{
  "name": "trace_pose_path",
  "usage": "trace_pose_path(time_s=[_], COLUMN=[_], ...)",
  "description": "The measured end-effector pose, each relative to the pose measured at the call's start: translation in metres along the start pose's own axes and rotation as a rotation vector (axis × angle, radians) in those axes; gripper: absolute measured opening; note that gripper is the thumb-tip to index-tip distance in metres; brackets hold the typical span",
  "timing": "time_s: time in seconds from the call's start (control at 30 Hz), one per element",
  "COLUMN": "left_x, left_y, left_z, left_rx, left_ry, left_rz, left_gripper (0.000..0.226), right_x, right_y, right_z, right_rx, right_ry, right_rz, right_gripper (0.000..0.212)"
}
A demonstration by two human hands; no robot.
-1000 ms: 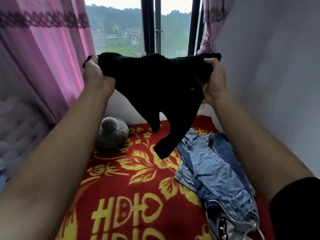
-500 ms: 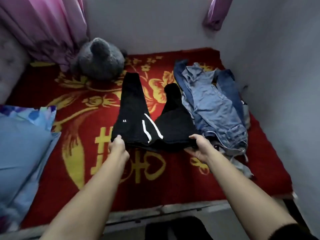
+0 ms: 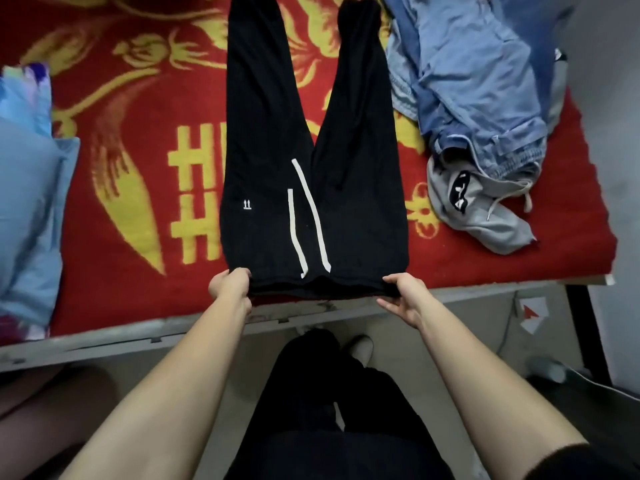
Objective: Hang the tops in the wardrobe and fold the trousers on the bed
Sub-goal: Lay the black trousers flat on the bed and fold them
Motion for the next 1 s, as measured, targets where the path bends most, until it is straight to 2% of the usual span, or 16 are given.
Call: trace_pose_path(time_s=[0.07, 0.17, 0.23, 0.33, 0.4, 0.47, 0.57, 0.67, 0.73, 0.8, 0.9, 1.0], left_x=[0.015, 0.039, 0.053, 0.069, 0.074, 0.074, 0.057, 0.049, 0.053, 0.058, 0.056, 0.045], left_y=[-0.02, -0.053, -0.077, -0.091, -0.092, -0.091, -0.096, -0.113, -0.116, -0.112, -0.104, -0.1], left_z=[0.003, 0.004, 0.001, 0.006, 0.014, 0.023, 0.047, 0.075, 0.085, 0.092, 0.102, 0.093], left_rx=[0.048, 0.152, 0.261, 0.444, 0.607, 0.825, 1.234, 1.436, 1.513, 1.526, 1.513, 1.447], left_ry=[0.012, 0.042, 0.05, 0.043, 0.045, 0.057, 0.059, -0.074, -0.097, -0.091, -0.114, -0.106], left_rz=[0.013, 0.043, 0.047, 0.154, 0.283, 0.496, 0.949, 1.194, 1.233, 1.25, 1.33, 1.401], left_gripper=[0.051, 0.037, 0.036, 0.034, 0.043, 0.059, 0.066, 0.059, 0.051, 0.044, 0.033, 0.021], right_x=[0.017, 0.045, 0.065, 0.09, 0.103, 0.111, 0.102, 0.093, 0.101, 0.114, 0.123, 0.112], right_y=[0.016, 0.05, 0.07, 0.081, 0.085, 0.084, 0.067, 0.062, 0.071, 0.073, 0.06, 0.061], right_z=[-0.003, -0.009, -0.012, -0.01, -0.006, -0.008, 0.003, 0.037, 0.056, 0.063, 0.064, 0.063], right_rx=[-0.011, -0.039, -0.096, -0.216, -0.312, -0.509, -0.899, -1.28, -1.532, -1.689, -1.687, -1.598], right_ry=[0.039, 0.099, 0.127, 0.143, 0.156, 0.249, 0.388, 0.316, 0.216, 0.179, 0.197, 0.183], right_rz=[0.006, 0.022, 0.005, -0.071, -0.121, -0.22, -0.581, -0.958, -1.049, -1.048, -1.088, -1.207], right_gripper=[0.019, 0.025, 0.038, 0.044, 0.048, 0.062, 0.08, 0.073, 0.067, 0.064, 0.053, 0.041])
Point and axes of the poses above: each hand's wrist, its own x-axis towards the middle knuckle, its own z-axis out of the palm, y = z × x, the point moved 10 cm from there along x, towards the middle knuckle
